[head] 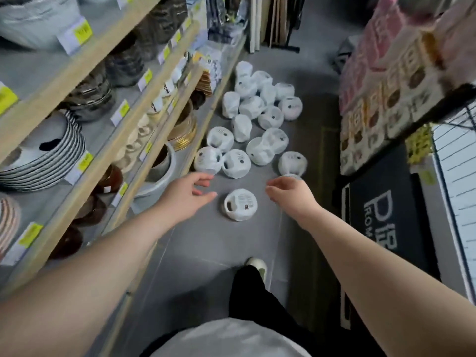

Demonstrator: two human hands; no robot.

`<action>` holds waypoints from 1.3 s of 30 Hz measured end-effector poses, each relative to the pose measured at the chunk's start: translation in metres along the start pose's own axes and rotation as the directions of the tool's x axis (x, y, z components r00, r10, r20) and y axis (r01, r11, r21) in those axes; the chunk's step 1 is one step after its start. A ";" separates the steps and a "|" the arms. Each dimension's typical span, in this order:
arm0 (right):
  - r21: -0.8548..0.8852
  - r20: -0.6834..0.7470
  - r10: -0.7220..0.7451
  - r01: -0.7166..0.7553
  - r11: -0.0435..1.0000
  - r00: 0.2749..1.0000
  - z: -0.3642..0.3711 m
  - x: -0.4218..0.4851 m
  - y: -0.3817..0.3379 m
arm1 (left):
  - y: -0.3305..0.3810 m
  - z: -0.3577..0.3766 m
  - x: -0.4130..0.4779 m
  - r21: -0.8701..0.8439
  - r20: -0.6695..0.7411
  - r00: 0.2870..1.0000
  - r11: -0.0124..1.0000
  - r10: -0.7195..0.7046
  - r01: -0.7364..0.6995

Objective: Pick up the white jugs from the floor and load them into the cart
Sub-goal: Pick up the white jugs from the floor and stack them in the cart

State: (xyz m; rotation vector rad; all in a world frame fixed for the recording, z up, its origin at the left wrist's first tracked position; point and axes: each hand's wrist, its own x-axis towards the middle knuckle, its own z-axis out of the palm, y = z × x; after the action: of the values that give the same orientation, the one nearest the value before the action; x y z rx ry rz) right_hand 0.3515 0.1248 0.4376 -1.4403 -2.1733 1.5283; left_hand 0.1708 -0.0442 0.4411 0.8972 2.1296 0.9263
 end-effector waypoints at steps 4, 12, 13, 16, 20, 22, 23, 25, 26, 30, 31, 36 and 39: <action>-0.045 0.069 0.030 -0.027 0.999 0.997 -0.016 0.091 0.002 | -0.002 0.025 0.081 -0.053 -0.015 0.995 0.994 -0.094 0.093; -0.107 0.150 0.189 -0.174 0.979 0.970 0.025 0.252 0.081 | -0.080 0.092 0.236 -0.006 0.107 0.964 0.969 -0.245 0.247; -0.118 0.159 0.200 -0.182 0.976 0.967 0.035 0.272 0.097 | -0.098 0.104 0.257 0.012 0.119 0.960 0.968 -0.252 0.252; -0.081 0.160 0.262 -0.251 0.964 0.952 0.072 0.332 0.157 | -0.160 0.148 0.318 0.056 0.140 0.947 0.958 -0.288 0.283; -0.088 0.180 0.350 -0.340 0.936 0.919 0.129 0.410 0.248 | -0.251 0.217 0.387 0.090 0.124 0.928 0.936 -0.351 0.342; -0.110 0.213 0.375 -0.359 0.927 0.902 0.156 0.446 0.291 | -0.293 0.250 0.414 0.094 0.120 0.914 0.921 -0.388 0.378; -0.125 0.232 0.382 -0.362 0.924 0.895 0.168 0.462 0.310 | -0.312 0.265 0.426 0.092 0.126 0.905 0.913 -0.406 0.397; -0.148 0.272 0.386 -0.358 0.922 0.881 0.190 0.492 0.341 | -0.346 0.293 0.447 0.089 0.153 0.887 0.900 -0.435 0.426; -0.150 0.291 0.388 -0.359 0.921 0.874 0.200 0.505 0.355 | -0.360 0.305 0.456 0.086 0.170 0.880 0.896 -0.444 0.435; -0.097 0.369 0.355 -0.344 0.934 0.859 0.234 0.541 0.399 | -0.408 0.340 0.478 0.068 0.231 0.858 0.887 -0.459 0.457; -0.071 0.387 0.340 -0.340 0.938 0.857 0.240 0.547 0.408 | -0.417 0.346 0.481 0.062 0.242 0.850 0.882 -0.468 0.468; 0.031 0.453 0.368 -0.427 0.904 0.812 0.247 0.559 0.429 | -0.443 0.366 0.483 -0.095 0.321 0.803 0.826 -0.503 0.555; 0.100 0.452 0.380 -0.469 0.877 0.807 0.244 0.553 0.423 | -0.439 0.364 0.481 -0.142 0.337 0.807 0.821 -0.485 0.553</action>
State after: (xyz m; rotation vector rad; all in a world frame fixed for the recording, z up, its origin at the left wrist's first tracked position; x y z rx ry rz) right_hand 0.1785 0.3891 -0.2293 -1.7438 -1.8671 2.3427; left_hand 0.0335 0.2317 -0.2383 0.2652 1.8198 0.6851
